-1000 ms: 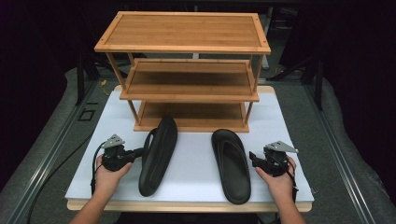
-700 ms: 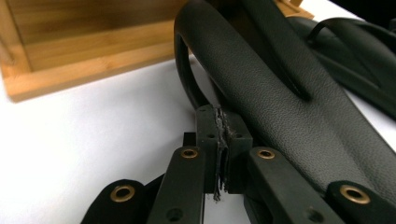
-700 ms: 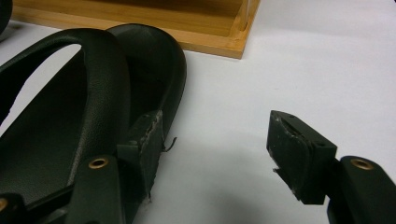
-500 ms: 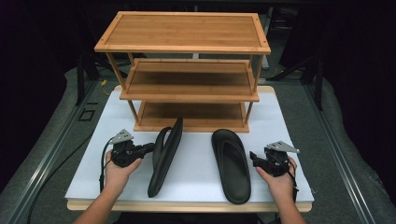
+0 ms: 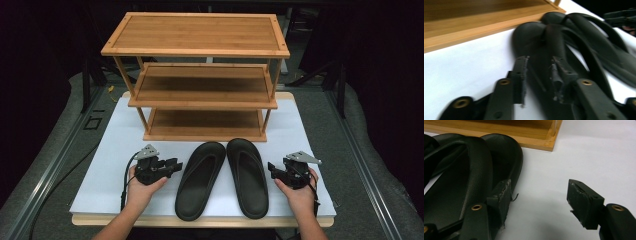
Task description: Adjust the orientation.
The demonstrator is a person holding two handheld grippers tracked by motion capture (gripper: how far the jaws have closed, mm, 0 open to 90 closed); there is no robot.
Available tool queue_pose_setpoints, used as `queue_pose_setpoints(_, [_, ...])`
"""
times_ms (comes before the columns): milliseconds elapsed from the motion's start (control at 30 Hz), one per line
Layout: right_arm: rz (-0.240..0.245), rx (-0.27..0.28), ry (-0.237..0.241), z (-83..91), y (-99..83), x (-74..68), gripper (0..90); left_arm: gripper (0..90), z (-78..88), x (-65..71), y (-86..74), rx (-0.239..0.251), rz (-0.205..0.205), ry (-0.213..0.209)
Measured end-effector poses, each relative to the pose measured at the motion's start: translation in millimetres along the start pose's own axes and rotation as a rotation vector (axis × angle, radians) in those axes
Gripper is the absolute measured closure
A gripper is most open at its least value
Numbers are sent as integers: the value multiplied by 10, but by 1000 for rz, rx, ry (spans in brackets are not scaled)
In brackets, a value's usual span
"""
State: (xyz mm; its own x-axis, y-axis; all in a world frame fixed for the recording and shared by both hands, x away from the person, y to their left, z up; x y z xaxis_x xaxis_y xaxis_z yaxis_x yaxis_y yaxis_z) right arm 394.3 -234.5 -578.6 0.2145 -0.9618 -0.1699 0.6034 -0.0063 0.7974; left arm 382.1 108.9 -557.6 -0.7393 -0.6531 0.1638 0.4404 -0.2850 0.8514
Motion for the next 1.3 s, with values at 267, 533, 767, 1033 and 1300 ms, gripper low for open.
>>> queue_pose_setpoints(267, [-1, -4, 5, -2, -3, -1, 357, 515, -153, 137, -88, -44, -10, -27])
queue_pose_setpoints(533, [3, -9, 8, -21, -15, -7, 357, 583, -307, 175, -143, -83, -10, -67])
queue_pose_setpoints(767, [3, -9, 9, -27, -17, -4, 358, 666, -342, 213, -172, -112, -28, -88])
queue_pose_setpoints(1033, [-2, -6, 6, -22, -13, 3, 360, 700, -270, 157, -146, -98, -42, -36])
queue_pose_setpoints(1300, [-6, -8, 9, -16, -15, 6, 361, 704, -1, -149, -187, -92, -44, 78])
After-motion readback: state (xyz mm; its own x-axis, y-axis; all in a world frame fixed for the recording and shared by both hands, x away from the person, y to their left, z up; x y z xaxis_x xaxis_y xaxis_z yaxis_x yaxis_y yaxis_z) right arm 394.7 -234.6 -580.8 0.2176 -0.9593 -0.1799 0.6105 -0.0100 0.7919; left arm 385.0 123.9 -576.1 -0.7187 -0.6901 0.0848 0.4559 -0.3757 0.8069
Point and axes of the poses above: each handheld gripper's, and its own axes: z roughly backward along the jaws, y roughly out of its top, x roughly to its right, the point moved 10 cm from there along -z, roughly forward along the jaws, and after that the axes turned 7 degrees about -z, right-handed, at the moved point
